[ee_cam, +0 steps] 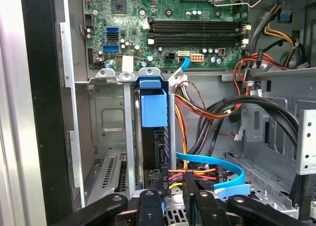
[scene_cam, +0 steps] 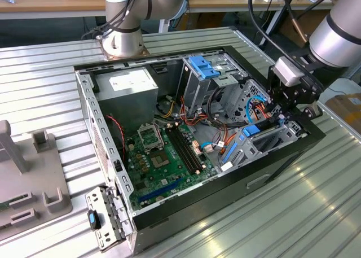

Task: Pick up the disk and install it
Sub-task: 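Insert the first disk wire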

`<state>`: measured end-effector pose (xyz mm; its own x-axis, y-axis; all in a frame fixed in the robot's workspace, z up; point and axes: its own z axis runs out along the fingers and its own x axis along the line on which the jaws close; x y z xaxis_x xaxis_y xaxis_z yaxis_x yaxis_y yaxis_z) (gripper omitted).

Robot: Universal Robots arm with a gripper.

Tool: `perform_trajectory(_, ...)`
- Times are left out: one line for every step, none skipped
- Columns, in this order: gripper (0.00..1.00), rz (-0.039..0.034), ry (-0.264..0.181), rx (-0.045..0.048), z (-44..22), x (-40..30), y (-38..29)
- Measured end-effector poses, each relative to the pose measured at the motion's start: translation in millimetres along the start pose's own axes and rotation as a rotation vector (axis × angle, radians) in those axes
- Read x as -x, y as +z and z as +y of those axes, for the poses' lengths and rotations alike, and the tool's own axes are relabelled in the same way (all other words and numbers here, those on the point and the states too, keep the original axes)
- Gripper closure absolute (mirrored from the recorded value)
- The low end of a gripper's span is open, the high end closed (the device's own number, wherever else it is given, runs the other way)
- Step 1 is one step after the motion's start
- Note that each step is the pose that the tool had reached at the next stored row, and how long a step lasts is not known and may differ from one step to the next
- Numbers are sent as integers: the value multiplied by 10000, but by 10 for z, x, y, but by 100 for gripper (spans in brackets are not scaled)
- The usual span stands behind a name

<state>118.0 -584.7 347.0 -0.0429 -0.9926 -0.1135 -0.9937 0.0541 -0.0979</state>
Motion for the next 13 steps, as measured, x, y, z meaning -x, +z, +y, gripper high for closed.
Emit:
perform_trajectory(69,23,-2,-1,0,0,-2)
perform_trajectory(69,32,-3,-2,0,0,-2)
perform_trajectory(69,40,-4,-2,0,0,-2)
perform_trajectory(69,62,-5,-3,-2,1,-3)
perform_trajectory(69,63,-5,-3,-4,1,-3)
perform_trajectory(69,74,-6,-3,-4,2,-6)
perform_trajectory(69,86,-5,-4,-6,3,-16)
perform_trajectory(69,94,-5,-5,-7,4,-27)
perform_trajectory(69,110,-6,-6,-8,6,-42)
perform_trajectory(69,107,-5,-6,-8,8,-41)
perform_trajectory(69,95,-4,-5,-8,8,-42)
perform_trajectory(69,67,-1,-4,-8,10,-44)
perform_trajectory(69,66,-1,-4,-8,12,-47)
